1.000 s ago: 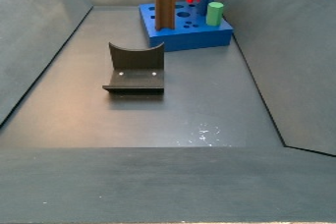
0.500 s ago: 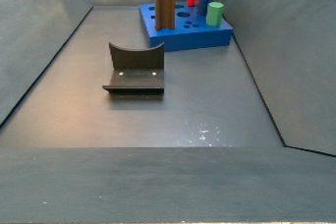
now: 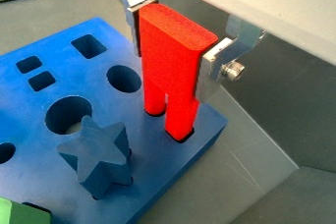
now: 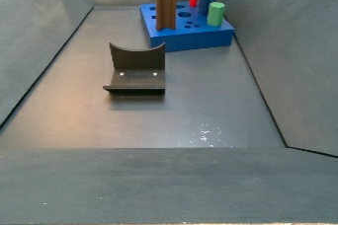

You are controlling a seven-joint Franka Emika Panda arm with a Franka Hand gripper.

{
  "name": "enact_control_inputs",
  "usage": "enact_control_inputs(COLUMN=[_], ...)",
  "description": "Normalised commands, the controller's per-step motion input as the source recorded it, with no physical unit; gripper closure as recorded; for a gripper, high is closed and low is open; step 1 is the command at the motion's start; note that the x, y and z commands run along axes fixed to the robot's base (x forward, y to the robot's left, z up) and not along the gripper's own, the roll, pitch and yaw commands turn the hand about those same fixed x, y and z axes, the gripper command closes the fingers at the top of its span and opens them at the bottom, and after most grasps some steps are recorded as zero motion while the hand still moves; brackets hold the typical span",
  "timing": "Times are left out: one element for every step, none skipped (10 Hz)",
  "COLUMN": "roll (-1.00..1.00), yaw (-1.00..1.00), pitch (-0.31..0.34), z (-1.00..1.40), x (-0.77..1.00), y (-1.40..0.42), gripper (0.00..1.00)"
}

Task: Pick up the square-circle object. Move up. Place the square-circle object on the fixture. Regrasp the square-circle object. Rotate the square-circle object. Move to above the board. Insert the square-circle object.
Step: Insert the square-circle object.

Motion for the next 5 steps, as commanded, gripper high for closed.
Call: enact_control_inputs(roll=[0.06, 0.05, 0.00, 0.00, 0.01], yaw=[0.11, 0.13, 0.00, 0.00, 0.00], pitch=[-0.027, 0.000, 0.000, 0.000, 0.023], z=[-0.30, -0.19, -0.05, -0.09, -0.04], x=[0.00, 0.00, 0.00, 0.08, 0.12], y=[-0.03, 0.00, 0.00, 0.06, 0.10], gripper=[1.00, 1.00, 1.00, 1.00, 1.00])
